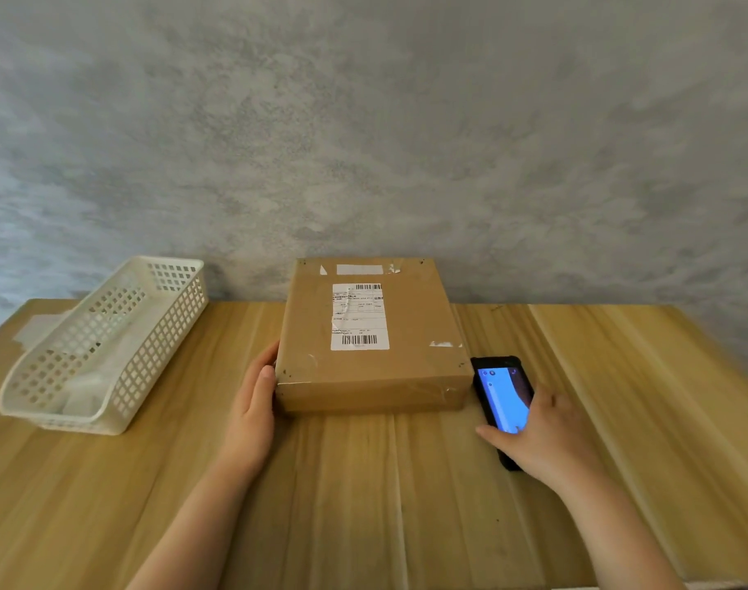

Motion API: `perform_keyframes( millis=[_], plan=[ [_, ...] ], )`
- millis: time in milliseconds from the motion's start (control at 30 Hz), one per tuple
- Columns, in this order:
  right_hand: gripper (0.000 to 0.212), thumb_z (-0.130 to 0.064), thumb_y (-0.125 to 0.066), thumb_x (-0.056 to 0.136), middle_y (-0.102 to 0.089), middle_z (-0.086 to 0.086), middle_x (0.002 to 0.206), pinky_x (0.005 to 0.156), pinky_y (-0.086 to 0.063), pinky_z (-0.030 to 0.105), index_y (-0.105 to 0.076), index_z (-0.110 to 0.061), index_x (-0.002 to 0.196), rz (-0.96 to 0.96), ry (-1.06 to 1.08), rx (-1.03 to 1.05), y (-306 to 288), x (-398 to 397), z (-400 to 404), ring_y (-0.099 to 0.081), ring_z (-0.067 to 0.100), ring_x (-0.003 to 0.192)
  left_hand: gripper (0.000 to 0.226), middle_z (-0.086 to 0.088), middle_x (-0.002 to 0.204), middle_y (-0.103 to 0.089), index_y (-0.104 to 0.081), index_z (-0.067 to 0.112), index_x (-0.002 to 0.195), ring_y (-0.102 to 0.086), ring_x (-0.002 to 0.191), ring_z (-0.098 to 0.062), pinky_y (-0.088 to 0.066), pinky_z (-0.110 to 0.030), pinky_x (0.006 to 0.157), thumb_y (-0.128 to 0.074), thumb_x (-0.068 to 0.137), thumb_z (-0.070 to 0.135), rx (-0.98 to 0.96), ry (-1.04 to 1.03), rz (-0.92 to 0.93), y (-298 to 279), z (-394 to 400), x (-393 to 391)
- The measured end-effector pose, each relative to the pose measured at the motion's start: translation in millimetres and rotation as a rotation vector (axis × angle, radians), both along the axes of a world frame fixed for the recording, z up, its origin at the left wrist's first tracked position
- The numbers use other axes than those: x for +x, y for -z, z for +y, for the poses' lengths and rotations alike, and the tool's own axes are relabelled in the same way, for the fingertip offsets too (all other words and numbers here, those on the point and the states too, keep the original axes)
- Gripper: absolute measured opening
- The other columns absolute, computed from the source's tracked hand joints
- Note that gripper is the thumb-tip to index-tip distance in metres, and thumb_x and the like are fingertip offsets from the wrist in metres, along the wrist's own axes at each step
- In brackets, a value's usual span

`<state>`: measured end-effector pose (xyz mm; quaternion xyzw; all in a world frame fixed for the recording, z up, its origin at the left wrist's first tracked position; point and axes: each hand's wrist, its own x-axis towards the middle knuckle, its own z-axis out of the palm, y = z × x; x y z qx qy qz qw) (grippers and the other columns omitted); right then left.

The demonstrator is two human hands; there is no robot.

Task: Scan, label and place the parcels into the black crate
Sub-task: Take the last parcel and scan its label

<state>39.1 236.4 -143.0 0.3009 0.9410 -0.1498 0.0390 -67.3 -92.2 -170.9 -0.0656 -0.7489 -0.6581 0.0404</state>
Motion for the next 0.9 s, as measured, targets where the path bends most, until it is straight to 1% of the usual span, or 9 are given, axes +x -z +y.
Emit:
perform_keyframes(
  millis=[100,233,367,467,567,633,700,833,900],
  plan=[
    [0.093,-0.067,-0.072,0.069,-0.048,0.009,0.124,0.076,-0.04,0.03,-0.04,-0.01,0.135,0.011,0.023,0.003,1,-4,1,-0.05,0.023,0.111,0.043,0.029,0.131,-0.054,-0.05,0.039,0.135,-0.045,0.125,0.015,-0.031,-0.001,0.095,-0.035,0.095,0.043,-0.017,0.022,-0.003,-2,0,1],
    [0.083,-0.06,-0.075,0.065,-0.047,0.005,0.114,0.073,-0.044,0.032,-0.048,-0.012,0.127,0.027,0.057,-0.035,-9,-4,7,-0.05,0.022,0.099,0.038,0.035,0.129,-0.055,-0.05,0.048,0.13,-0.045,0.124,0.017,-0.032,-0.011,0.098,-0.039,0.094,0.044,-0.01,0.032,-0.019,-6,1,3],
    [0.079,-0.057,-0.079,0.062,-0.043,0.003,0.106,0.072,-0.043,0.034,-0.05,-0.016,0.122,0.095,0.06,-0.09,-42,-1,16,-0.051,0.024,0.096,0.038,0.035,0.128,-0.056,-0.051,0.047,0.132,-0.046,0.124,0.016,-0.034,-0.016,0.099,-0.039,0.095,0.045,-0.008,0.031,-0.026,-5,1,5],
    [0.076,-0.058,-0.08,0.06,-0.045,0.001,0.111,0.071,-0.046,0.035,-0.049,-0.02,0.119,0.141,-0.002,-0.11,-78,1,16,-0.055,0.021,0.096,0.035,0.043,0.123,-0.054,-0.05,0.053,0.127,-0.044,0.12,0.021,-0.033,-0.013,0.097,-0.038,0.094,0.046,-0.018,0.024,-0.027,-9,3,7],
    [0.07,-0.061,-0.079,0.056,-0.05,-0.003,0.11,0.065,-0.048,0.032,-0.052,-0.025,0.109,0.126,-0.137,-0.173,-116,3,6,-0.06,0.014,0.085,0.03,0.048,0.119,-0.053,-0.048,0.056,0.123,-0.044,0.117,0.024,-0.033,-0.011,0.094,-0.04,0.099,0.041,-0.036,0.029,-0.02,-10,4,8],
    [0.063,-0.057,-0.081,0.061,-0.053,-0.006,0.108,0.071,-0.053,0.033,-0.053,-0.026,0.108,0.095,-0.22,-0.202,-137,3,-7,-0.061,0.012,0.086,0.03,0.048,0.119,-0.053,-0.048,0.056,0.123,-0.044,0.118,0.024,-0.034,-0.012,0.093,-0.039,0.101,0.038,-0.041,0.029,-0.021,-10,4,8],
    [0.059,-0.055,-0.082,0.064,-0.058,-0.007,0.106,0.079,-0.054,0.034,-0.055,-0.026,0.108,0.079,-0.29,-0.19,-149,1,-22,-0.062,0.011,0.088,0.031,0.046,0.12,-0.053,-0.049,0.053,0.126,-0.044,0.118,0.023,-0.034,-0.012,0.094,-0.039,0.098,0.044,-0.041,0.026,-0.024,-9,3,8],
    [0.068,-0.059,-0.078,0.067,-0.059,-0.006,0.114,0.088,-0.052,0.036,-0.051,-0.023,0.118,0.02,-0.36,-0.141,-152,-5,-43,-0.061,0.015,0.097,0.033,0.044,0.122,-0.054,-0.049,0.052,0.127,-0.045,0.119,0.021,-0.034,-0.013,0.095,-0.038,0.096,0.046,-0.049,0.018,-0.027,-7,3,9],
    [0.063,-0.061,-0.075,0.066,-0.06,-0.006,0.107,0.081,-0.053,0.034,-0.052,-0.024,0.111,-0.01,-0.388,-0.121,-153,-9,-49,-0.062,0.016,0.091,0.037,0.043,0.123,-0.054,-0.049,0.05,0.13,-0.045,0.12,0.02,-0.034,-0.014,0.096,-0.038,0.094,0.05,-0.058,0.012,-0.031,-6,3,9]
  ],
)
